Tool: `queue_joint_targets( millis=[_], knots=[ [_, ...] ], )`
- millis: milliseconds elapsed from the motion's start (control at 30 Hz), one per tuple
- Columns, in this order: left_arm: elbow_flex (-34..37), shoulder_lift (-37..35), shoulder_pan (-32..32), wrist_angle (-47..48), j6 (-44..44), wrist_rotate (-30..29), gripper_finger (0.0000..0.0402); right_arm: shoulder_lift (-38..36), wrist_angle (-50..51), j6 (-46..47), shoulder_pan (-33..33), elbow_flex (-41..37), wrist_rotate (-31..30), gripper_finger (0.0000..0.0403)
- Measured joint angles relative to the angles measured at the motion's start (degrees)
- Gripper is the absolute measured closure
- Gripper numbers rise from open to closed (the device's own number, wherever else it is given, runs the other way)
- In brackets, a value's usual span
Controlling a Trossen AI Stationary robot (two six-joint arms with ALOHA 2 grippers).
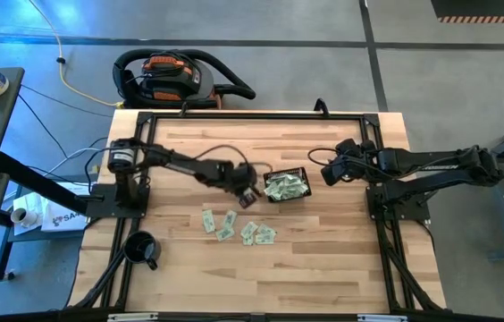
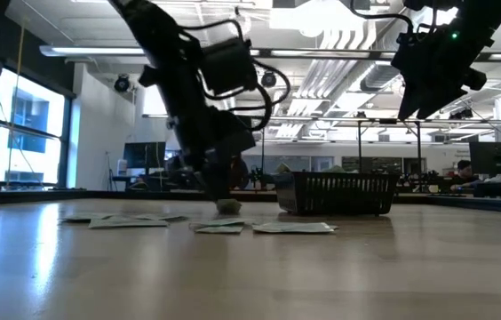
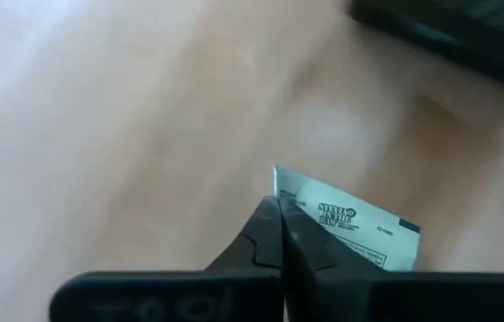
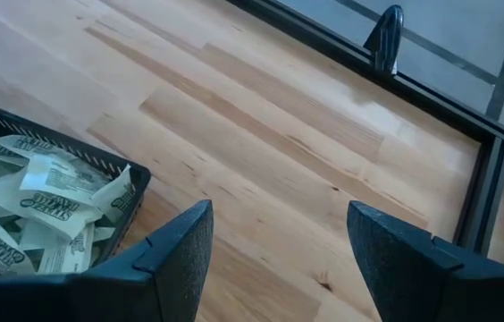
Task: Pick and place Stevia / Truvia into bins
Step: Put the green stevia packet into the black bin
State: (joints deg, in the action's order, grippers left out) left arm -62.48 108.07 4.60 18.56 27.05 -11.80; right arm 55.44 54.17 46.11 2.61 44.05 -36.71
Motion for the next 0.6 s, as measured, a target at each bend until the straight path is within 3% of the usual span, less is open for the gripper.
queue_joint_targets(
  millis=[100, 300, 500, 600],
  knots=[
    [-3.5, 0.4, 3.6, 4.3, -4.9, 0.6, 0.0367, 0.0, 0.0, 0.2, 0.0, 0.0, 0.2, 0.0153],
    [-17.0, -0.6, 7.2, 11.0, -16.2, 3.6, 0.0381, 0.0, 0.0, 0.3, 0.0, 0.0, 0.2, 0.0153],
    [-30.2, -0.8, 7.9, 11.0, -23.3, 18.0, 0.0381, 0.0, 0.1, 0.4, 0.0, 0.0, 0.1, 0.0153],
    [-32.2, 1.1, 6.9, 9.7, -25.3, 20.1, 0.0381, 0.0, 0.2, 0.4, 0.0, 0.0, -0.5, 0.0153]
  ],
)
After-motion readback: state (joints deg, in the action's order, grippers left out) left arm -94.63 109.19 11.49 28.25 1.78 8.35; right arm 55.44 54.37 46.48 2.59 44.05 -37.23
